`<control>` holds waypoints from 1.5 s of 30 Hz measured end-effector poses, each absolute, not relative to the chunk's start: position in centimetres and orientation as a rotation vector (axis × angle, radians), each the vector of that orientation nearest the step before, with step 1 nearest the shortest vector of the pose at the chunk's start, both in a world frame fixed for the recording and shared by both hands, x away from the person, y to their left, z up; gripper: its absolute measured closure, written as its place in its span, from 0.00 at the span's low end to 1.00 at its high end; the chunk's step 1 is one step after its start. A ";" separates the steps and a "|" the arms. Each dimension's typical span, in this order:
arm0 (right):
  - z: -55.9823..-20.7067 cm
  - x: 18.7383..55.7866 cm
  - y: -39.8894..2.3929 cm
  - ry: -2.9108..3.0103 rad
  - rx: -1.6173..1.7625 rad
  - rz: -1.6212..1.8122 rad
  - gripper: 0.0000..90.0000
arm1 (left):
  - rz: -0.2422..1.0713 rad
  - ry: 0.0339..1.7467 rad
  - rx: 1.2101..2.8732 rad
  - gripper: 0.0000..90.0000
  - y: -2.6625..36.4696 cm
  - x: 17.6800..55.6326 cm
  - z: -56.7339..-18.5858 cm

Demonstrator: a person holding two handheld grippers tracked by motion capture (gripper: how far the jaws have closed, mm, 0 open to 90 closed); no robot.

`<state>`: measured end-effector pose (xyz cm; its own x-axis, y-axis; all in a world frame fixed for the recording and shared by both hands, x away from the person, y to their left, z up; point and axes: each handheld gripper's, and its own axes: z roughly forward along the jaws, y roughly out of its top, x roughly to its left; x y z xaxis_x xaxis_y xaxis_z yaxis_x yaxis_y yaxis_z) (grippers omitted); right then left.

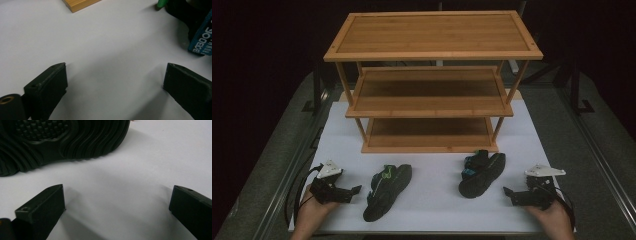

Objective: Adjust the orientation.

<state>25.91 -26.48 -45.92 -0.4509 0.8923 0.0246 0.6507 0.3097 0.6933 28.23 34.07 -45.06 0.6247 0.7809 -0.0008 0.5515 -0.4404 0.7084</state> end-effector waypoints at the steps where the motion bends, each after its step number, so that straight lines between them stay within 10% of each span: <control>1: -45.9 25.9 -26.5 2.218 1.380 0.914 0.00 | 0.433 1.045 2.151 0.07 34.1 28.2 -45.0; 6: -45.9 25.9 -26.5 2.217 1.379 0.914 0.00 | 0.425 1.029 2.145 0.22 34.5 27.9 -44.7; 17: -45.9 25.9 -26.5 2.219 1.379 0.912 0.00 | 0.338 0.986 2.051 1.00 34.0 26.6 -40.9; 45: -45.9 25.9 -26.5 2.218 1.378 0.914 0.00 | 0.083 0.756 2.076 1.00 28.0 25.6 -40.2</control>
<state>25.91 -26.48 -45.93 -0.4513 0.8920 0.0240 0.6499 0.3101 0.6939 25.57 28.04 -40.24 0.8109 0.5430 -0.2179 0.4828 -0.4106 0.7735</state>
